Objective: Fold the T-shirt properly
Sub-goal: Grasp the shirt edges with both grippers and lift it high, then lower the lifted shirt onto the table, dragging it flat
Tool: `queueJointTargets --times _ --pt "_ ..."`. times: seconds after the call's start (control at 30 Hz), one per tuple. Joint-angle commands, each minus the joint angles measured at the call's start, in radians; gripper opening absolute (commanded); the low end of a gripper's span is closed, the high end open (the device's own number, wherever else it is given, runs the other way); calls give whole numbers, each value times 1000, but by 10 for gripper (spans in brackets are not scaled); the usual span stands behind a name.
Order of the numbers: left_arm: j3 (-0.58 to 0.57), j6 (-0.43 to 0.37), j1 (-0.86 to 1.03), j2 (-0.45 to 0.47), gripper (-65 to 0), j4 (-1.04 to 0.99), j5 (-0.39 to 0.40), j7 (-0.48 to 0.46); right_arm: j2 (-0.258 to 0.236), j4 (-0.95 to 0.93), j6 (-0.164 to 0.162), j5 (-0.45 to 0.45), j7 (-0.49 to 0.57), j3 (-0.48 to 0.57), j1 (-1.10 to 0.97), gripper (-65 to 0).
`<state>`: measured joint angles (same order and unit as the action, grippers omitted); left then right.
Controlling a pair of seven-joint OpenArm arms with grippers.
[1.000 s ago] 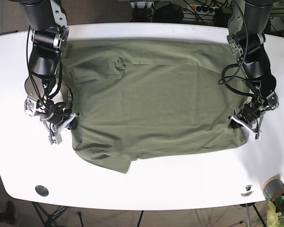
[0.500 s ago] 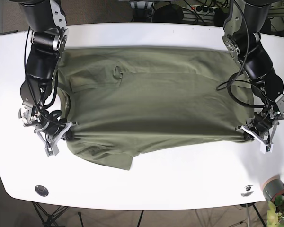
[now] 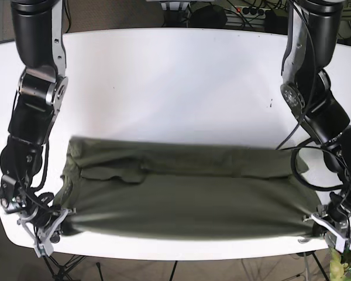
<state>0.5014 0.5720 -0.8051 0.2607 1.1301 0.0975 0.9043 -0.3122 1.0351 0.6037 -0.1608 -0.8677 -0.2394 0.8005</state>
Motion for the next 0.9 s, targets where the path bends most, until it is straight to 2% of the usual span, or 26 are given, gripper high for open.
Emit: queueJointTargets --times 0.0,0.13,0.27,0.37,0.43,0.5,0.63,0.77,0.87 --pt "-36 -7 -116 18 -650 18 12 -26 -37 23 3 -12 -2 38 129 -629" --pt "-59 -7 -219 35 -650 18 17 -26 -41 23 3 -12 -18 68 239 -629" --pt "-76 -7 -317 39 -650 24 17 -26 -49 23 3 -12 -78 90 371 -629" --pt "-76 -7 -368 41 -650 26 17 -26 -49 24 28 -10 -118 91 445 -629" --pt "-76 -5 -388 62 -650 29 17 -26 -52 24 58 -7 -157 88 488 -629" --pt "-76 -5 -389 76 -650 49 17 -26 -69 29 74 -10 -198 85 505 -629" --pt "-76 -2 -337 82 -650 104 17 -26 -89 129 80 -12 -258 82 469 -629" --pt "-74 1 -239 84 -650 176 17 -26 -94 311 94 -12 -302 82 334 -629" --pt "-74 38 -141 101 -650 221 18 -26 -94 462 94 -12 -324 81 191 -629"
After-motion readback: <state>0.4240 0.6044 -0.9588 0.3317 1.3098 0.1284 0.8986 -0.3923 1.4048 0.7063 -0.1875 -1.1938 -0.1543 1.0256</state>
